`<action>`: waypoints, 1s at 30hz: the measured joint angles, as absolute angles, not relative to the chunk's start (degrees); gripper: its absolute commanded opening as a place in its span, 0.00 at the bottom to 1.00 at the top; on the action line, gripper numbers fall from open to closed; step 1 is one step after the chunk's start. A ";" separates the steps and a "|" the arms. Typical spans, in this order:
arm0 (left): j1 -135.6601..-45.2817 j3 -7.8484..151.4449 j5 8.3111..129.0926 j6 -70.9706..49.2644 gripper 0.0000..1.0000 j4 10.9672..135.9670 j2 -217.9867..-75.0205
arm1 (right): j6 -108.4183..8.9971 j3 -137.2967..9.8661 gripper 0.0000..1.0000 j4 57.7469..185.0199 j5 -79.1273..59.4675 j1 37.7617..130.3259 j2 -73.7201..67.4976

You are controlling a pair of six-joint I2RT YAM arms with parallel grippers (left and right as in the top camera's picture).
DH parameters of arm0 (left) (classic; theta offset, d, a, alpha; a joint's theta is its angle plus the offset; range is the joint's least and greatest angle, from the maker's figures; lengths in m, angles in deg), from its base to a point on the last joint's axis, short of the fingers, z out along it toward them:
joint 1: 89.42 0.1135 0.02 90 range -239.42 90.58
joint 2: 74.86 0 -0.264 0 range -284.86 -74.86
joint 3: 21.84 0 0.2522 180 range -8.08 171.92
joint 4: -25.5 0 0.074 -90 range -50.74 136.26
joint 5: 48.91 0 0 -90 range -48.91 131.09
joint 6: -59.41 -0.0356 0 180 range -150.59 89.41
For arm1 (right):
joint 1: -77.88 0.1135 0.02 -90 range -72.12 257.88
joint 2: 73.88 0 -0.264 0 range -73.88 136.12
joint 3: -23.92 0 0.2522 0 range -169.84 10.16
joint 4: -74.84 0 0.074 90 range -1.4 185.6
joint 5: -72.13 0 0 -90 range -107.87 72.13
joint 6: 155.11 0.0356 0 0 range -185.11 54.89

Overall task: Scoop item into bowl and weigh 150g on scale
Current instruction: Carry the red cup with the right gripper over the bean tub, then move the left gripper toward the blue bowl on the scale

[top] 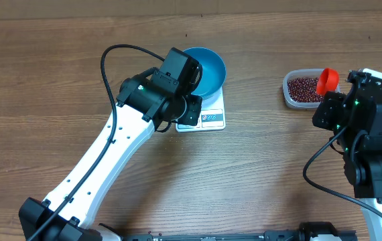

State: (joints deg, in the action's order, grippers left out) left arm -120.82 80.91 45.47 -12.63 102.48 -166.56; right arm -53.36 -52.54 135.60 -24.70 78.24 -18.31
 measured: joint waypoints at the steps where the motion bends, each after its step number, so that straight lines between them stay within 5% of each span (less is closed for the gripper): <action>1: -120.93 80.91 45.07 -12.74 0.04 102.33 -166.56 | -53.34 -52.54 0.04 135.62 -24.73 78.24 -18.31; 11: -129.34 80.96 36.00 -17.68 0.04 100.45 -167.26 | -53.32 -52.54 0.04 135.27 -22.56 78.24 -18.31; 30: -129.76 81.13 31.37 -17.71 0.04 90.66 -185.62 | -53.16 -52.54 0.04 135.80 -20.64 78.24 -18.31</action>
State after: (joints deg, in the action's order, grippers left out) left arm -129.76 81.13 31.37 -17.71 90.66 -185.62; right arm -53.16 -52.54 135.80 -20.64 78.24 -18.31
